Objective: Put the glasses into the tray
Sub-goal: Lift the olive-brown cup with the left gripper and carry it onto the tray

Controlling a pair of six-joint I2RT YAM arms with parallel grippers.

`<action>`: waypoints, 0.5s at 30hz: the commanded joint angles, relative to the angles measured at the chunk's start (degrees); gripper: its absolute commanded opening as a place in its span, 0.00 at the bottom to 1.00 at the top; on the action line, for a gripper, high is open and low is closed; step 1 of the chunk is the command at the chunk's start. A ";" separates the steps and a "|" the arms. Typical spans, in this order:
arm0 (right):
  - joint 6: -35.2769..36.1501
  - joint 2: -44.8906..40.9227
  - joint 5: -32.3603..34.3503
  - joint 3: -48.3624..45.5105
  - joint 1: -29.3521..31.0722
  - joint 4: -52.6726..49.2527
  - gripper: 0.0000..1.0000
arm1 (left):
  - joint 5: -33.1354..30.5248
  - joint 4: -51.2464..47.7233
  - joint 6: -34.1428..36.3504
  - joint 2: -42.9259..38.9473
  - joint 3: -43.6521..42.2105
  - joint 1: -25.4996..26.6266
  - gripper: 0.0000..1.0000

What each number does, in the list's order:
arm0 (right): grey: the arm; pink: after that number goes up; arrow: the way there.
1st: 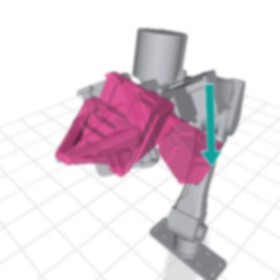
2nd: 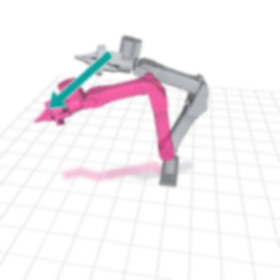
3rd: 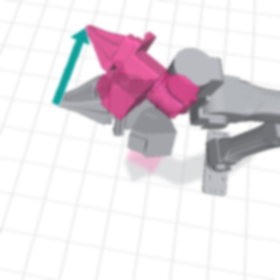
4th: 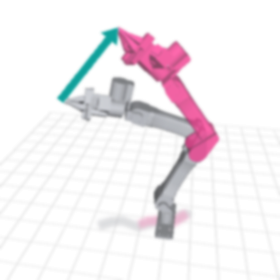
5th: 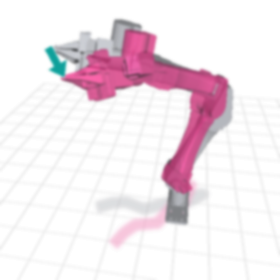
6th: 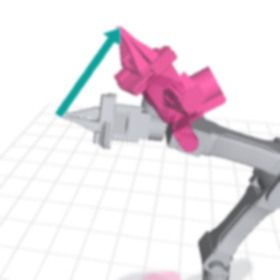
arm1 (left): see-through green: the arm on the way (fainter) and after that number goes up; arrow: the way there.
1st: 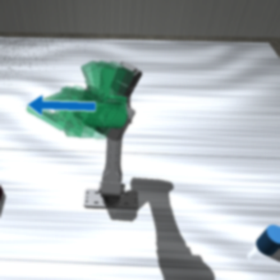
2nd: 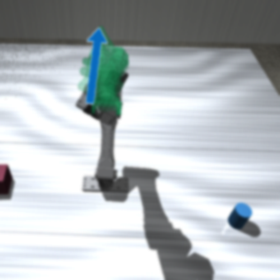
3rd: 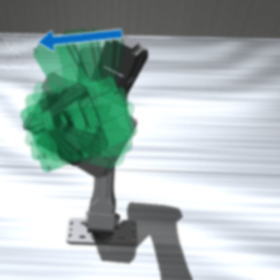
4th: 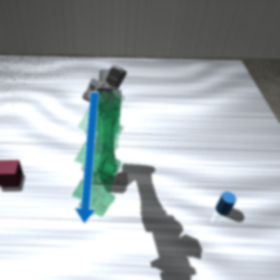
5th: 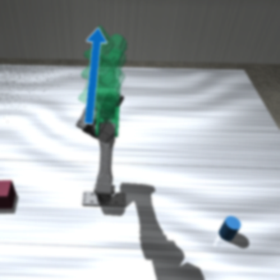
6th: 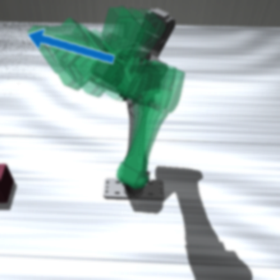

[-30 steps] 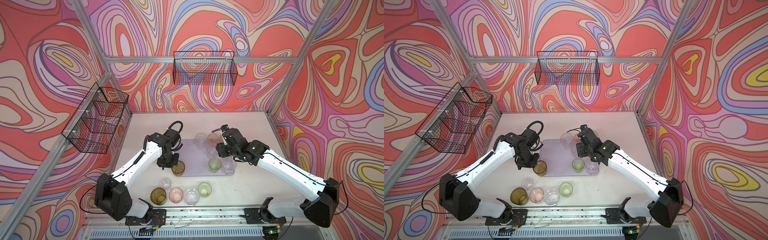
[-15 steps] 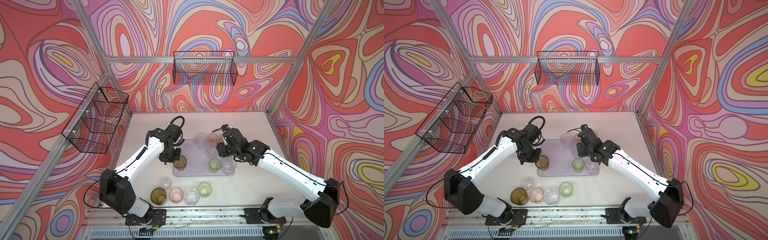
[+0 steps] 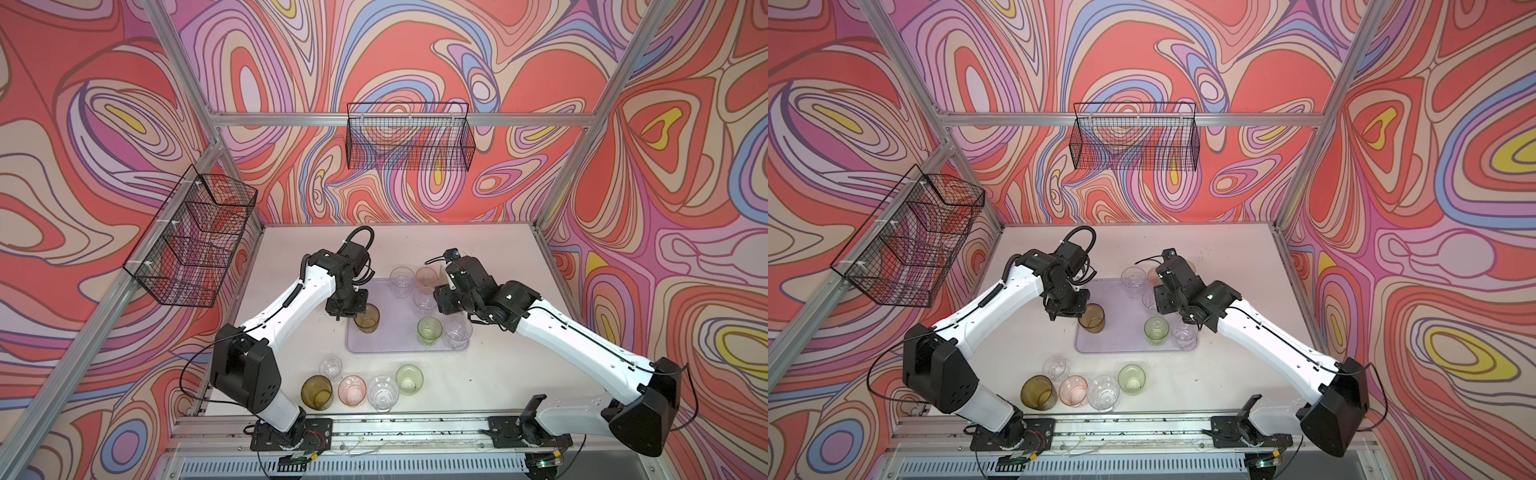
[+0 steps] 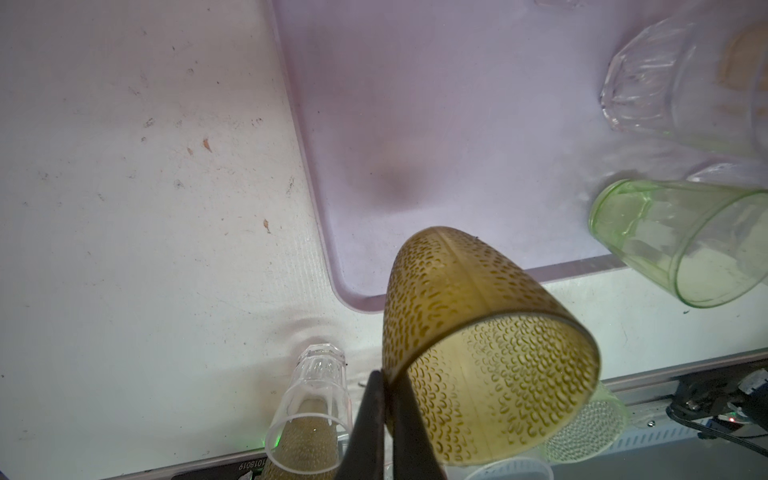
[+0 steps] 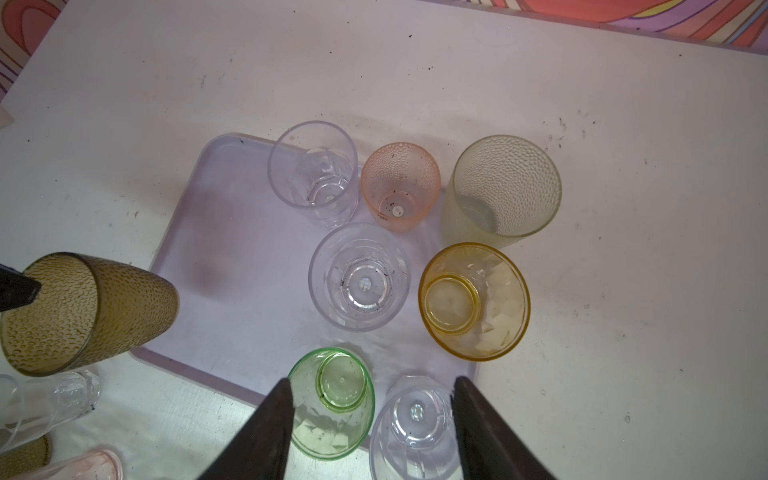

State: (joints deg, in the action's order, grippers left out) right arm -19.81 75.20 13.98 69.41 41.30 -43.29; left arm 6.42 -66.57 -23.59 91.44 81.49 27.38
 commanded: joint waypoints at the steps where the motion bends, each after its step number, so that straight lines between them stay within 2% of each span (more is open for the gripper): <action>1: -0.36 -0.96 0.69 0.55 -0.30 -0.27 0.62 | 0.88 0.48 0.90 1.68 2.63 -0.20 0.02; 15: -0.48 -1.46 0.80 0.38 -0.25 -0.68 0.62 | 2.39 1.00 2.92 9.63 9.34 1.35 0.00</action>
State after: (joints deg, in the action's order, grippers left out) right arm -19.84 75.09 14.15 69.41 41.30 -43.33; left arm 7.97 -65.19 -21.69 99.81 88.79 28.12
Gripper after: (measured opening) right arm 0.625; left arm 0.068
